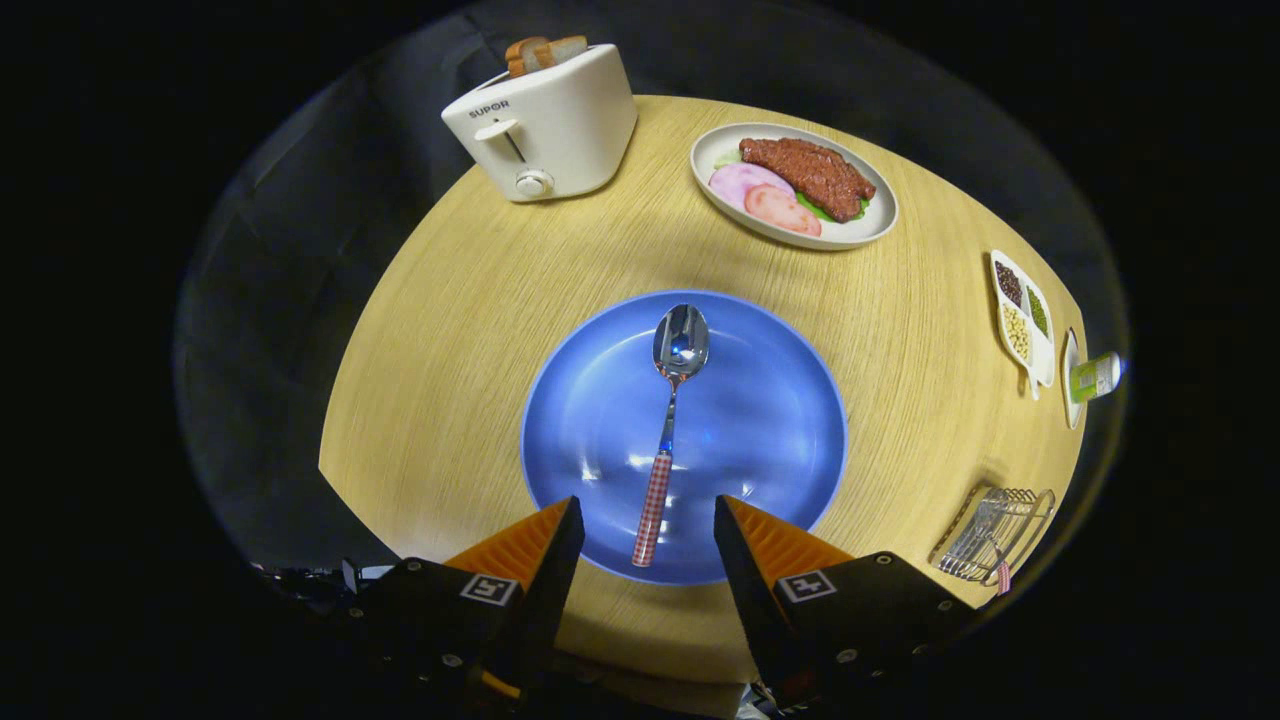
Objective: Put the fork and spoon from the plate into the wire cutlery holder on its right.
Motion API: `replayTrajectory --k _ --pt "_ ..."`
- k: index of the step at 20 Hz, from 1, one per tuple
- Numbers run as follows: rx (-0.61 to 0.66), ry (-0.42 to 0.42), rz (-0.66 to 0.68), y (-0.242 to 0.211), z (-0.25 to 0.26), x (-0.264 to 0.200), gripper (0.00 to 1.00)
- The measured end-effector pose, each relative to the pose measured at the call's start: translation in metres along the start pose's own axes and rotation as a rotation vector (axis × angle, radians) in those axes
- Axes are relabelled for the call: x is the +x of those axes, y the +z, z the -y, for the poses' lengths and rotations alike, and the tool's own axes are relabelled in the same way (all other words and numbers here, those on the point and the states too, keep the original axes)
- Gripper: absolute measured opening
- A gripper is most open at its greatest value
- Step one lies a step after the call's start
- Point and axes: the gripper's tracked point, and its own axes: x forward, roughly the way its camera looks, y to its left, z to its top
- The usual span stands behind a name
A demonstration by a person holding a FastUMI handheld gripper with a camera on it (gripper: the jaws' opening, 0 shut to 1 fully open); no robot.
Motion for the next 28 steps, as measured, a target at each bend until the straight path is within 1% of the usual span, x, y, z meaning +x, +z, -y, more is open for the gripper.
replayTrajectory --k 1,2,5,8,11,13,16,17,18,19,21,23,25,28 --pt "-0.003 -0.008 -0.006 -0.002 -0.003 0.006 0.76" --pt "-0.002 -0.018 -0.011 -0.002 -0.002 0.010 0.75" --pt "0.029 -0.040 -0.034 -0.006 0.003 0.021 0.66" --pt "0.051 -0.073 -0.058 -0.011 0.006 0.030 0.55" --pt "0.056 -0.083 -0.075 -0.017 0.001 0.036 0.42" --pt "0.065 -0.087 -0.094 -0.024 0.004 0.041 0.36" --pt "0.062 -0.124 -0.086 -0.023 0.007 0.042 0.29" --pt "0.066 -0.128 -0.086 -0.024 0.007 0.042 0.24" --pt "0.066 -0.132 -0.088 -0.024 0.007 0.042 0.22" --pt "0.065 -0.133 -0.101 -0.027 0.008 0.041 0.14" --pt "0.072 -0.110 -0.115 -0.027 0.007 0.041 0.10" --pt "0.093 -0.077 -0.111 -0.024 0.007 0.038 0.08" --pt "0.109 -0.059 -0.089 -0.018 0.014 0.024 0.07" --pt "0.103 -0.055 -0.061 -0.014 0.027 0.004 0.07"
